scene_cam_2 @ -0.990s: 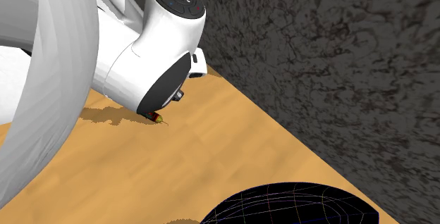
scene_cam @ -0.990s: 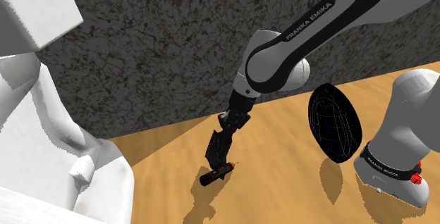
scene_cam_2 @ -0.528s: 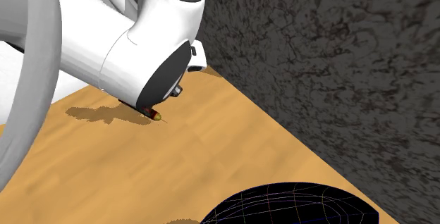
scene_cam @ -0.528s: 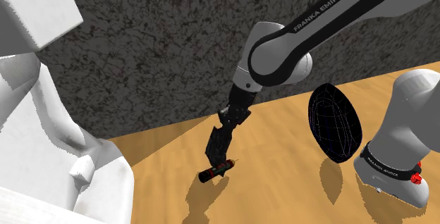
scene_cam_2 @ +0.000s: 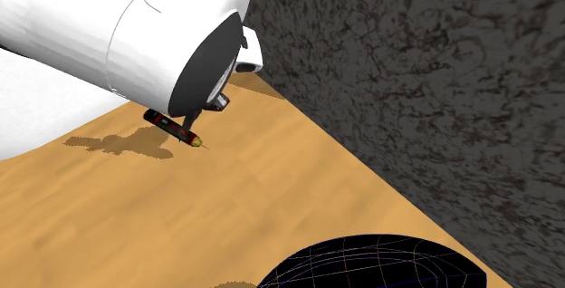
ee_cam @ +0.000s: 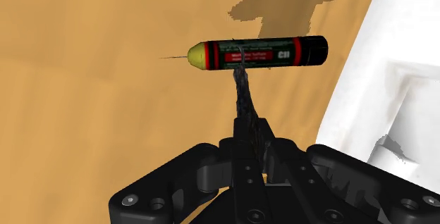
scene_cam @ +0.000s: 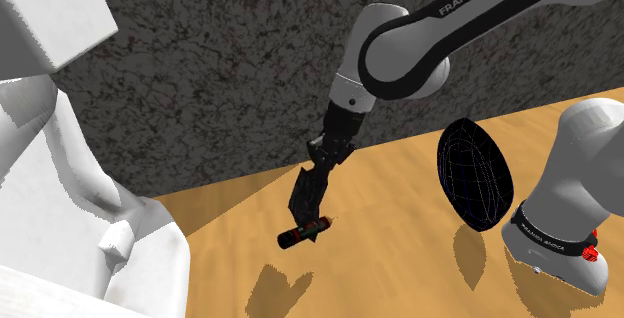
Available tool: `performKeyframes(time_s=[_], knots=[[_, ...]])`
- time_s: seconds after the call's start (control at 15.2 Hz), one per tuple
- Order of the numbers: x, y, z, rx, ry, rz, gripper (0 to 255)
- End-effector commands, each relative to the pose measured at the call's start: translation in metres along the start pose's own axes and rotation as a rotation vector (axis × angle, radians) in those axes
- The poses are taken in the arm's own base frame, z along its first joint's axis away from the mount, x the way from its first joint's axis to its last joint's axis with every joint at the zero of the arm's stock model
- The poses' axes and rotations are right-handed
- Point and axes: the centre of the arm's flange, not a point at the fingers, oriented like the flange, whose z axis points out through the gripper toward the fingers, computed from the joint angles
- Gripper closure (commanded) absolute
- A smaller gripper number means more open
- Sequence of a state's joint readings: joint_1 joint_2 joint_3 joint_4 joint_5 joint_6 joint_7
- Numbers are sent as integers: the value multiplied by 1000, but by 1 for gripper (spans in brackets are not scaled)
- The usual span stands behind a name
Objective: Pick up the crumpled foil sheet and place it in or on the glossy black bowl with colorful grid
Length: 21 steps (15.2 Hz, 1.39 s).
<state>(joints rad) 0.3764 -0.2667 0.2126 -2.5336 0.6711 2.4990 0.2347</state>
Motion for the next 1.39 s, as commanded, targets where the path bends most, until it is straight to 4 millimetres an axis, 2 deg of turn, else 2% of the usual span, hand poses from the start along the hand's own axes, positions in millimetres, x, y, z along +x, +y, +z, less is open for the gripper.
performKeyframes(time_s=[0.0, 1.19, 1.25, 1.32], knots=[[1, -4, -11, -1, 0, 0, 255], [2, -46, -96, -1, 0, 0, 255], [2, -48, -98, -1, 0, 0, 255], [-1, -37, -105, -1, 0, 0, 255]])
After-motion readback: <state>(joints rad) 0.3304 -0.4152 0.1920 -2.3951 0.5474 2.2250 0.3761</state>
